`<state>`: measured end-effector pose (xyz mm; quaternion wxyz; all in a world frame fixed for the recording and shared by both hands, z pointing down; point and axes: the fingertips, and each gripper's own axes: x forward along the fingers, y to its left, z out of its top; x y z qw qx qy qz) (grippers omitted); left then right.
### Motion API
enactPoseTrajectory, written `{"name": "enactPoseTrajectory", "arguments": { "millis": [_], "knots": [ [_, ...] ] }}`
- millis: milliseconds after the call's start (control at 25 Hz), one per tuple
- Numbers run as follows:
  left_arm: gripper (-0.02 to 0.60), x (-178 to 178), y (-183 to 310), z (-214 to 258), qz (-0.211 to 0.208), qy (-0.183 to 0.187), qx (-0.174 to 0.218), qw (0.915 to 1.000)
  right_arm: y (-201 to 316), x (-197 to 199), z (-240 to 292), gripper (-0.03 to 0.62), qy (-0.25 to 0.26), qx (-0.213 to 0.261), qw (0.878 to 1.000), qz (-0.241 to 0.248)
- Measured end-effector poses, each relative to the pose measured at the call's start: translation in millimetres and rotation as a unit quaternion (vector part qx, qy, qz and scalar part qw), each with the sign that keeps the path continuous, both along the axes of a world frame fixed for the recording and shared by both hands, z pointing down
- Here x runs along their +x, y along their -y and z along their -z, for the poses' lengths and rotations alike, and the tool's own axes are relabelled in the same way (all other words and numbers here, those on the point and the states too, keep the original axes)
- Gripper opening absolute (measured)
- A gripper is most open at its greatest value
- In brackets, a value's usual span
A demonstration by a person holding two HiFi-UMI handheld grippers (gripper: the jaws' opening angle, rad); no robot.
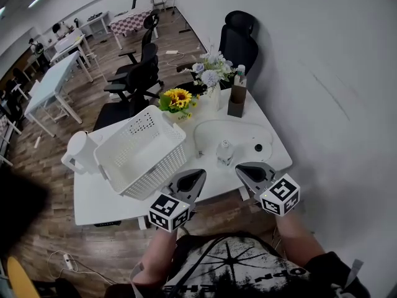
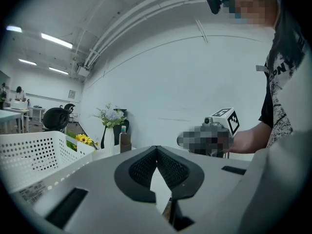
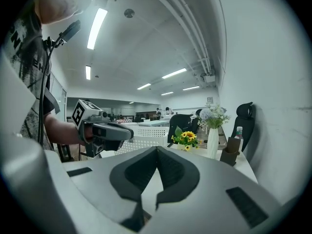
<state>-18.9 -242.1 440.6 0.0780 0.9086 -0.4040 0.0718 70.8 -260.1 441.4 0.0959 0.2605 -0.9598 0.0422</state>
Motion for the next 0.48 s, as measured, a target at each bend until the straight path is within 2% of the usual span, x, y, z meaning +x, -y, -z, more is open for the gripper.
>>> {"name": "enactPoseTrajectory", "arguments": {
  "millis": [480],
  "knots": [
    [0.01, 1.7, -4.6, -4.6, -0.004, 0.003, -0.004, 1.0, -2.7, 3.6, -4.4, 0.021, -0.013, -0.001, 1.0, -0.006]
  ]
}}
